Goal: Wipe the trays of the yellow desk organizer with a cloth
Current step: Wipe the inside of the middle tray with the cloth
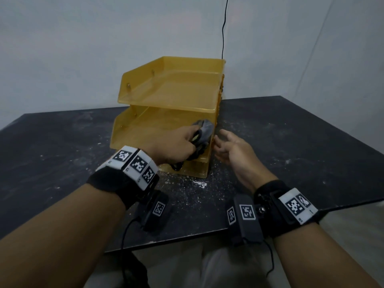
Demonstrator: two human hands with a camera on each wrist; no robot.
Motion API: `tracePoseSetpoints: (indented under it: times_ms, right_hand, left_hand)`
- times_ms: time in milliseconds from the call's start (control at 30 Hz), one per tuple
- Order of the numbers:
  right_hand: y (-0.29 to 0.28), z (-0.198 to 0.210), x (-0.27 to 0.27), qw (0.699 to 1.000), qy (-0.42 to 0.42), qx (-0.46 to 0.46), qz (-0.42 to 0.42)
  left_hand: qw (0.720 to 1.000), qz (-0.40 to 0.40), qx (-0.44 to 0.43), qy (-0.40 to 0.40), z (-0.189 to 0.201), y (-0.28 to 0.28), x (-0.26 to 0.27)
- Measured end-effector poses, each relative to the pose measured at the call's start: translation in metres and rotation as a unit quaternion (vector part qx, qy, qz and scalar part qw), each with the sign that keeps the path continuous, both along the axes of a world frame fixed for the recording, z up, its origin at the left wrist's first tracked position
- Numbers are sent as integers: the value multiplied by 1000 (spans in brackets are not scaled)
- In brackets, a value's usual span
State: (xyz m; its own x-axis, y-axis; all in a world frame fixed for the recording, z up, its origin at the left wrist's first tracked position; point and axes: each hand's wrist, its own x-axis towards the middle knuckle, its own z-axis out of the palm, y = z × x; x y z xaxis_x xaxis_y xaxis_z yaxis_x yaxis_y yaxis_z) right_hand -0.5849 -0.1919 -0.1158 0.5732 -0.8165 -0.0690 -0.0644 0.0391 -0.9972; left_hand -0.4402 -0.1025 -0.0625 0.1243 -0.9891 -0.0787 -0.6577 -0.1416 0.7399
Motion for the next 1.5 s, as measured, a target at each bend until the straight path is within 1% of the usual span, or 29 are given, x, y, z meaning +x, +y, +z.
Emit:
tracePoseSetpoints:
  times_ms: [67,167,200,300,400,533,633,733,833,867,933,967,1000,1033,1067,1100,1133,1200,1233,1267,1333,1367,1400,1433,1500]
  right_hand:
    - [0,-2,1,1000,1,-3,0]
    - [1,-3,2,1000,-4,3,-4]
    - [1,-2,2,1000,-9,7,-3]
    - [2,-2,1,1000,-19,15,0]
    - [2,-2,-1,1000,-24,19,6]
    - [-2,-5,2,999,-33,26,3]
    - [-4,-7,4,999,-36,23,6]
    - [-4,-5,3,998,-48,32,6]
    - [3,-2,3,998,-51,32,-8]
    - [9,-1,3,999,-44,16,-21]
    - [26,1,0,993,8,-68,-93]
    - [37,3,-2,982,41,-125,-132]
    - [47,3,-2,970,62,-181,-150]
    - [59,4,-2,961,67,-228,-139]
    - [69,5,-1,957,64,-261,-108]
    - [75,7,2,954,63,-283,-72]
    - [81,10,5,955,57,-288,-42]
    - [88,19,15,966,27,-257,11]
    - [89,23,21,973,11,-228,29]
    - [89,27,28,981,0,-192,33]
    - [87,30,42,995,-37,-90,15]
    - [85,31,50,998,-52,-40,-9]
    - [83,32,56,997,-53,-11,-48]
    - [81,35,63,995,-45,-5,-93]
    - [75,39,72,984,-35,-49,-168]
  left_hand:
    - [1000,0,-10,-3,-2,8,-1]
    - [999,9,-20,50,0,2,-2]
    - [998,9,-16,54,1,-5,-2]
    - [998,24,-15,49,3,-28,-3]
    - [998,45,-23,22,2,-38,-5]
    - [999,30,-13,4,-4,-18,-2]
    - [999,13,-47,-20,-8,5,-1]
    - [998,-21,-61,4,-13,22,-2]
    - [997,-36,-58,22,-10,37,5]
    - [997,-37,-56,43,-9,43,8]
    - [992,-33,-59,111,-7,54,10]
    - [985,-17,-71,157,-8,59,12]
    - [973,10,-87,213,-10,63,15]
    - [955,39,-102,277,-11,68,16]
    - [935,62,-113,331,-11,72,20]
    - [920,71,-117,368,-10,75,22]
    - [910,71,-119,391,-8,77,25]
    - [895,84,-127,418,-3,80,29]
    - [892,104,-130,421,0,81,32]
    - [895,131,-136,404,2,81,37]
    - [917,209,-145,307,1,78,49]
    - [924,243,-143,257,0,77,56]
    - [926,272,-145,218,-3,77,62]
    - [924,296,-154,186,-4,78,69]
    - [912,341,-187,128,-8,80,86]
